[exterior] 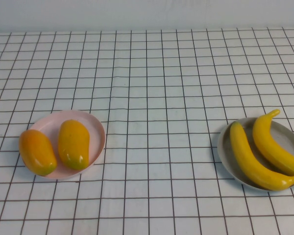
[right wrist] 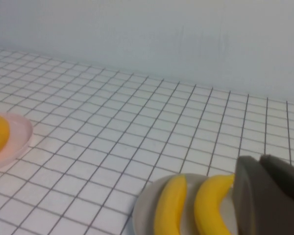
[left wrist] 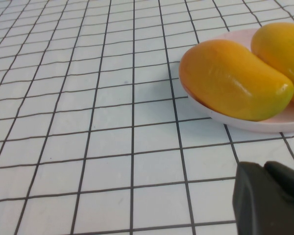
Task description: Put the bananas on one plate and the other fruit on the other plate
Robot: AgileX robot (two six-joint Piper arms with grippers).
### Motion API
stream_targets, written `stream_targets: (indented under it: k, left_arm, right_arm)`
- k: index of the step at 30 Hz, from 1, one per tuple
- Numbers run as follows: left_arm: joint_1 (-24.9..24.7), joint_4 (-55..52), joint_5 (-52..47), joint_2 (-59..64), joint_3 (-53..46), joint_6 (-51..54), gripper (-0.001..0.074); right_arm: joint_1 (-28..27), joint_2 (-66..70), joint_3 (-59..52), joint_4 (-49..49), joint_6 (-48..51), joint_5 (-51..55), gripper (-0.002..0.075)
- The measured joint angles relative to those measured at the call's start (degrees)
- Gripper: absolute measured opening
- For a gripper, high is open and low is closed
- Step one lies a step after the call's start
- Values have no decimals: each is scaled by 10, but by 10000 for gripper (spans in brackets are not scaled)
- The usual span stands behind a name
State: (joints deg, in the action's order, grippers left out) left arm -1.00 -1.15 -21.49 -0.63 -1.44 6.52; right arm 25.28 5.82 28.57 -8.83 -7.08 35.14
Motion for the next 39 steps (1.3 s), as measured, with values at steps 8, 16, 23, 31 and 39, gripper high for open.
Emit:
stream_targets:
  k: [8,16,23,31,39]
  left_arm:
    - [0,0,0,0,0,0,-4]
    - [0,0,0,0,0,0,-4]
    - [0,0,-1,0,0,0,-4]
    - [0,0,-1,0,0,0,-4]
    - [0,0,-1,0,0,0,-4]
  right_arm:
    - [0,0,-118,-1,-3,-159,-15]
    - [-32,0,-205,41,-15,-223,-15]
    - [-200,-17,-265,109,42,-299,-15]
    - [-241,-62,-299,122,30,-252,-15]
    - [-240,-62,-300,122,13,-161,-15]
